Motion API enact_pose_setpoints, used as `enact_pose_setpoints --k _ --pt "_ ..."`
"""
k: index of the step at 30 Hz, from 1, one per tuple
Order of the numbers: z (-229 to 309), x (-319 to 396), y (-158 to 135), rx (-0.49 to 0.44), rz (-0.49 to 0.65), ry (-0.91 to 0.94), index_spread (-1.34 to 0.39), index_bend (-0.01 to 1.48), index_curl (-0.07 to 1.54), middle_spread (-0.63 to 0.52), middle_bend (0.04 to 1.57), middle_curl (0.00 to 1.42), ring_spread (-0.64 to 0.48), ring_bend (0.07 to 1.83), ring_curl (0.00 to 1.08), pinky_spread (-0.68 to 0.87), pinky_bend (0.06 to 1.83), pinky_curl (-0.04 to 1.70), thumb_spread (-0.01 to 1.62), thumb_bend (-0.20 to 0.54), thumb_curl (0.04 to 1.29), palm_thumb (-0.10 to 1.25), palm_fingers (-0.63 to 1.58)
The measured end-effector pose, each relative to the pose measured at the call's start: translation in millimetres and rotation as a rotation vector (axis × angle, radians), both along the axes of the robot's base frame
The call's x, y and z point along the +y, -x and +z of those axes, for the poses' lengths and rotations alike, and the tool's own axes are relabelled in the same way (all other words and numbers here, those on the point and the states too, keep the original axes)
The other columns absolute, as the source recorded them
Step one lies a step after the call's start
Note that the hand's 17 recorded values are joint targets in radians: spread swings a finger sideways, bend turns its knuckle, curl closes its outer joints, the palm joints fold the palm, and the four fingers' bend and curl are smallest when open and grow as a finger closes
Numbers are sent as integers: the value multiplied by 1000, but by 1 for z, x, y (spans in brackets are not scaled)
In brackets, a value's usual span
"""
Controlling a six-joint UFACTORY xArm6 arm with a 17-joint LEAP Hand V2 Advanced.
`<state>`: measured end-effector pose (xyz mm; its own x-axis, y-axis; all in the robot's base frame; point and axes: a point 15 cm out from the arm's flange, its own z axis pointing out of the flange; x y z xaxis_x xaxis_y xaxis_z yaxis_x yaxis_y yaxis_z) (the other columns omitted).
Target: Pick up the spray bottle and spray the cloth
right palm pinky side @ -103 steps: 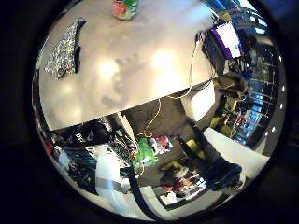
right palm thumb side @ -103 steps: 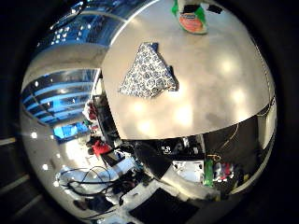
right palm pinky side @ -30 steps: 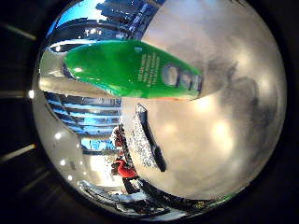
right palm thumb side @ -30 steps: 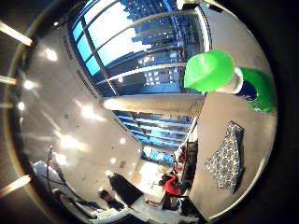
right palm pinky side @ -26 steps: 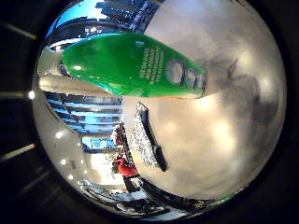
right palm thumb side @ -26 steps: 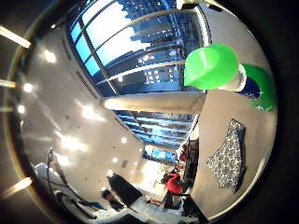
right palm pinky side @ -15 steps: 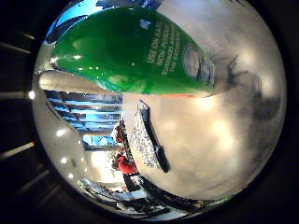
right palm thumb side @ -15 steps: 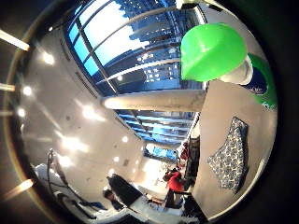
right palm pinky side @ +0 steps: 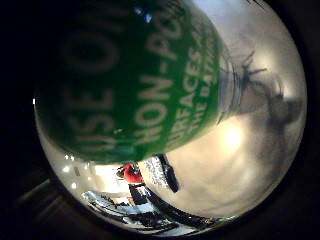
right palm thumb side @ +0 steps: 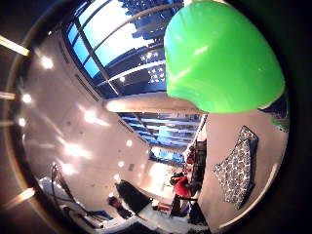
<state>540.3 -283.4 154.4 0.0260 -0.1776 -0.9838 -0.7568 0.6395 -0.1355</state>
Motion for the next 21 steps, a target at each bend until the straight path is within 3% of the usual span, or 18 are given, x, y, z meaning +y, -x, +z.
enact_pose_setpoints --k 5,11,19,21 --pt "-4 -7 -5 14 -16 9 -175 130 188 88 317 337 111 438 294 444 586 306 881 -30 298 392 121" --pt "-7 -8 -12 24 -14 13 -187 157 223 -36 452 405 -45 591 334 372 618 292 883 -29 300 429 317" --pt "-7 6 -26 33 14 33 -247 193 305 -156 597 526 -206 815 432 73 668 297 881 -30 300 458 411" --pt "-7 13 -30 34 27 35 -270 200 350 -190 640 589 -247 899 481 -48 749 322 880 -31 298 462 430"
